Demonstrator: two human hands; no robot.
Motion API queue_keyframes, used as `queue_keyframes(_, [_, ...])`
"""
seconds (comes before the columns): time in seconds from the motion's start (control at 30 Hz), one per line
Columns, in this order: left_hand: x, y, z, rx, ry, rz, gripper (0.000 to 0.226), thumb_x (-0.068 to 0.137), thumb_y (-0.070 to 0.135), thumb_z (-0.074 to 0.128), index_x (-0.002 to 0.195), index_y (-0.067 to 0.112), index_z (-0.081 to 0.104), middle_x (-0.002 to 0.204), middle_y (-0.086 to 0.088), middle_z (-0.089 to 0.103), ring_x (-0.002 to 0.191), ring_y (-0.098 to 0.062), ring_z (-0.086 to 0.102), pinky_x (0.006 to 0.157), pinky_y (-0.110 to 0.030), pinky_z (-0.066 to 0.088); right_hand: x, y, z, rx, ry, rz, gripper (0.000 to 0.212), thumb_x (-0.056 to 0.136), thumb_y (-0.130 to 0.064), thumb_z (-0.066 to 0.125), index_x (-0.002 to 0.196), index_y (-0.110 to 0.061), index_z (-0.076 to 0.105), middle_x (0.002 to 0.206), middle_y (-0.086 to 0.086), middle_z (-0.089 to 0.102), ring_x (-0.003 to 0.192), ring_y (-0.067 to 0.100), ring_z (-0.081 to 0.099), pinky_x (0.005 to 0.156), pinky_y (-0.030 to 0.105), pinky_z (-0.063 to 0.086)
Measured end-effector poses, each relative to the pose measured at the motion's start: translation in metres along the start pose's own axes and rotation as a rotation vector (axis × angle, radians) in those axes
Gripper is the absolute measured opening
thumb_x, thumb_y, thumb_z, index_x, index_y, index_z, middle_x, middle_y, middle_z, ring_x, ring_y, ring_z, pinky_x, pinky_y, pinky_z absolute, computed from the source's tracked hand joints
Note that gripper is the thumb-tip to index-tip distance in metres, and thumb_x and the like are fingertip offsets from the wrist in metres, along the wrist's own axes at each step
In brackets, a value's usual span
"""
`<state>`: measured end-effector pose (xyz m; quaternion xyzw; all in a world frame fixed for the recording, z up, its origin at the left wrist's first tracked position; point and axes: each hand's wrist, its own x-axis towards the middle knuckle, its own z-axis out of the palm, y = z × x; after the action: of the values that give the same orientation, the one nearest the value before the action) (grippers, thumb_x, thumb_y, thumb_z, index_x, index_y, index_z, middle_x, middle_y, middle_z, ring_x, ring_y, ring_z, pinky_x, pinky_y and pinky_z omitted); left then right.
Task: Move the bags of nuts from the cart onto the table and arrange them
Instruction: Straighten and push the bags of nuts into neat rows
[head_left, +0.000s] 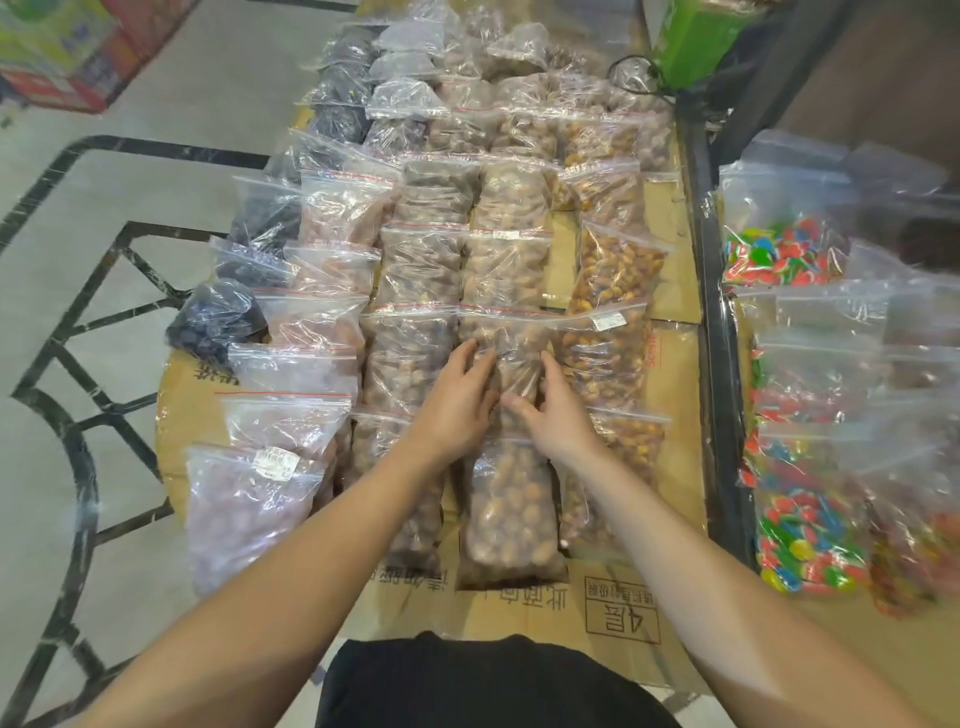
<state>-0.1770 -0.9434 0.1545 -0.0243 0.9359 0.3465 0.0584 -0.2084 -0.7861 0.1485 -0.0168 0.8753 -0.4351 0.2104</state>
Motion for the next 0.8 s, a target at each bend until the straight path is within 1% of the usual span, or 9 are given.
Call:
queue_keyframes(0.03, [-0.001,-0.002,0.0,0.014,-0.004,0.003,0.057,0.101,0.015,0.056,0.154,0.007,0.037,0.164,-0.02,0.022,0.151,-0.033,0.025,0.12,-0.035,0.023,0.001,0.001,-0.001,-0.003,-0.029,0.004,0.103,0.086,-0.054,0.072,0.164,-0.019,0.014,0.162,0.004,0.042,0.147,0.021,0.041,0.119,0.047,0.038])
queue_keyframes(0.1, [-0.002,-0.005,0.0,0.038,-0.028,-0.007,0.061,0.102,0.02,0.054,0.158,0.011,0.031,0.167,-0.017,0.015,0.152,-0.032,0.024,0.12,-0.036,0.025,-0.004,-0.005,-0.002,-0.064,-0.062,0.005,0.102,0.091,-0.046,0.072,0.165,-0.016,0.009,0.167,0.007,0.03,0.152,0.024,0.033,0.122,0.045,0.033])
queue_keyframes(0.17, [-0.004,-0.003,0.004,0.084,-0.106,-0.053,0.066,0.105,0.021,0.048,0.162,0.011,0.015,0.169,-0.016,0.0,0.155,-0.034,0.013,0.122,-0.041,0.021,-0.009,-0.011,0.003,-0.208,-0.03,-0.012,0.096,0.097,-0.038,0.068,0.165,-0.008,0.007,0.164,0.017,0.033,0.149,0.031,0.037,0.12,0.04,0.034])
queue_keyframes(0.27, [-0.013,0.004,0.005,0.225,-0.193,-0.048,0.076,0.103,0.01,0.042,0.159,0.002,-0.009,0.164,-0.024,-0.023,0.154,-0.042,-0.01,0.125,-0.045,0.009,-0.013,-0.013,0.011,-0.308,0.038,-0.016,0.09,0.099,-0.033,0.066,0.164,-0.006,0.009,0.156,0.025,0.037,0.144,0.037,0.04,0.114,0.039,0.035])
queue_keyframes(0.4, [-0.027,-0.001,0.008,0.358,-0.208,0.065,0.069,0.105,0.025,0.028,0.158,-0.003,-0.006,0.164,-0.023,-0.02,0.154,-0.038,-0.013,0.127,-0.043,-0.001,-0.014,-0.006,0.005,-0.31,-0.006,-0.039,0.09,0.098,-0.031,0.068,0.164,-0.006,0.011,0.165,0.02,0.029,0.151,0.033,0.03,0.119,0.035,0.026])
queue_keyframes(0.5, [-0.028,0.003,0.009,0.419,-0.295,0.026,0.081,0.101,0.037,0.032,0.158,0.001,-0.014,0.164,-0.018,-0.026,0.154,-0.034,-0.016,0.127,-0.047,0.002,-0.009,-0.009,-0.004,-0.336,-0.061,-0.066,0.094,0.097,-0.035,0.069,0.164,-0.005,0.009,0.166,0.019,0.03,0.152,0.032,0.031,0.12,0.034,0.026])
queue_keyframes(0.6, [-0.02,0.008,0.009,0.424,-0.372,-0.03,0.087,0.1,0.046,0.032,0.157,0.003,-0.018,0.162,-0.017,-0.032,0.153,-0.037,-0.02,0.126,-0.049,-0.003,-0.013,-0.016,-0.009,-0.404,-0.049,-0.114,0.09,0.1,-0.033,0.066,0.163,-0.005,0.009,0.164,0.021,0.03,0.151,0.035,0.032,0.119,0.036,0.028])
queue_keyframes(0.7, [-0.015,0.011,0.006,0.524,-0.431,-0.063,0.092,0.099,0.055,0.03,0.155,0.003,-0.022,0.159,-0.017,-0.036,0.149,-0.042,-0.026,0.125,-0.052,-0.008,-0.021,-0.015,-0.009,-0.521,-0.012,-0.228,0.079,0.104,-0.029,0.059,0.163,-0.005,0.012,0.169,0.018,0.014,0.157,0.033,0.016,0.125,0.038,0.019])
queue_keyframes(0.8, [-0.009,0.027,0.0,0.534,-0.35,-0.028,0.085,0.1,0.044,0.032,0.158,0.001,-0.013,0.164,-0.021,-0.024,0.151,-0.043,-0.021,0.125,-0.053,-0.005,-0.019,-0.009,-0.006,-0.608,-0.167,-0.236,0.081,0.106,-0.016,0.051,0.163,-0.004,-0.005,0.172,0.015,-0.012,0.16,0.032,0.001,0.127,0.04,0.022])
